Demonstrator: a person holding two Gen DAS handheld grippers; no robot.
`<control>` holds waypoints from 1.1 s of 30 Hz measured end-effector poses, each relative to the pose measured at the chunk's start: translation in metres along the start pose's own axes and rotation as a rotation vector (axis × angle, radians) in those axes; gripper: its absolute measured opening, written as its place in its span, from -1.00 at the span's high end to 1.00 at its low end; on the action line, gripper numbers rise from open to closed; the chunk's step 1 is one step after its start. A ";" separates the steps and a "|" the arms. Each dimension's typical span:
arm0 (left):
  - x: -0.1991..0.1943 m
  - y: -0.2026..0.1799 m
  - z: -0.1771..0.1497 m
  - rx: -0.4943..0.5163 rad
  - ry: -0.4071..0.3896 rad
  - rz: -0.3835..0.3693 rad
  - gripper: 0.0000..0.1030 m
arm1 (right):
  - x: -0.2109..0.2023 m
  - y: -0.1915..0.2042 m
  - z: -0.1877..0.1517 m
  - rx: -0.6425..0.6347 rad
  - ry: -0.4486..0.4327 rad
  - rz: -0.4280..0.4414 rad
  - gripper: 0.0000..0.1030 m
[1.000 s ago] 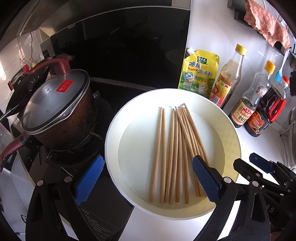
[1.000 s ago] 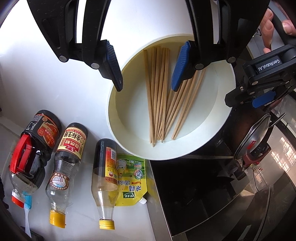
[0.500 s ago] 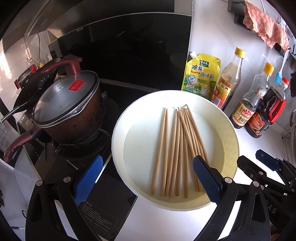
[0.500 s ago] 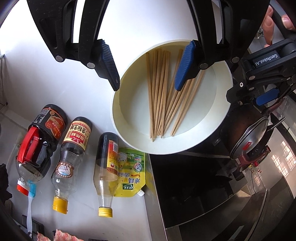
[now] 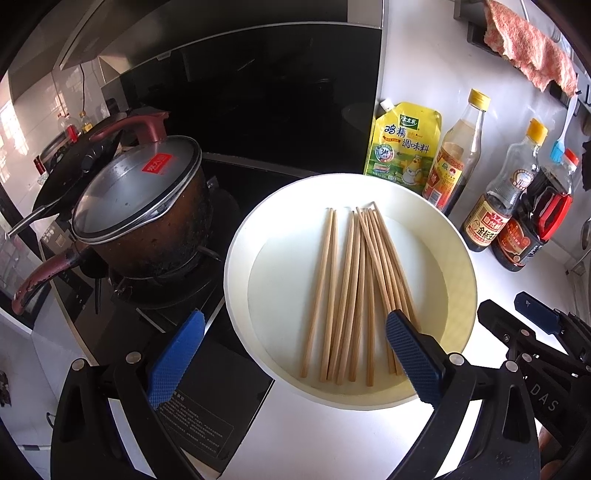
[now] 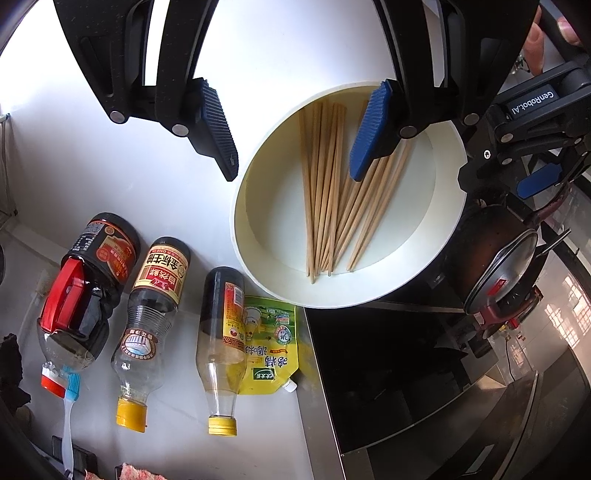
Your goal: Organize utensils
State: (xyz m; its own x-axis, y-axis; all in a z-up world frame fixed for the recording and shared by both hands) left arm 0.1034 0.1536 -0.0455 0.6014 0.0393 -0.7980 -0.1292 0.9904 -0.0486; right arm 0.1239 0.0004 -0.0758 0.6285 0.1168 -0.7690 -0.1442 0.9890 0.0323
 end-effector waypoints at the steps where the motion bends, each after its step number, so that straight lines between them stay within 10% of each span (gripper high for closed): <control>1: 0.000 0.000 -0.001 0.000 0.002 0.003 -0.88 | 0.000 0.000 0.000 0.000 -0.001 0.001 -0.17; 33: -0.006 -0.001 -0.006 -0.009 0.003 -0.001 -0.88 | -0.002 0.003 -0.003 -0.023 0.003 0.015 -0.17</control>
State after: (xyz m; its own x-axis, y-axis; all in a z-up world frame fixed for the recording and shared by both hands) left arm 0.0954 0.1518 -0.0439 0.5989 0.0379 -0.7999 -0.1354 0.9893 -0.0545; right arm 0.1197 0.0028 -0.0758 0.6237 0.1311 -0.7706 -0.1710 0.9848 0.0292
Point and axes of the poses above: each gripper's, at about its wrist camera, not at the fingertips, and x roughly the way its jaws point, y to its left, z to its top, the point moved 8 cm from there along x, roughly the way its jaws point, and after that the axes turned 5 degrees about -z, right-handed, at the moved point
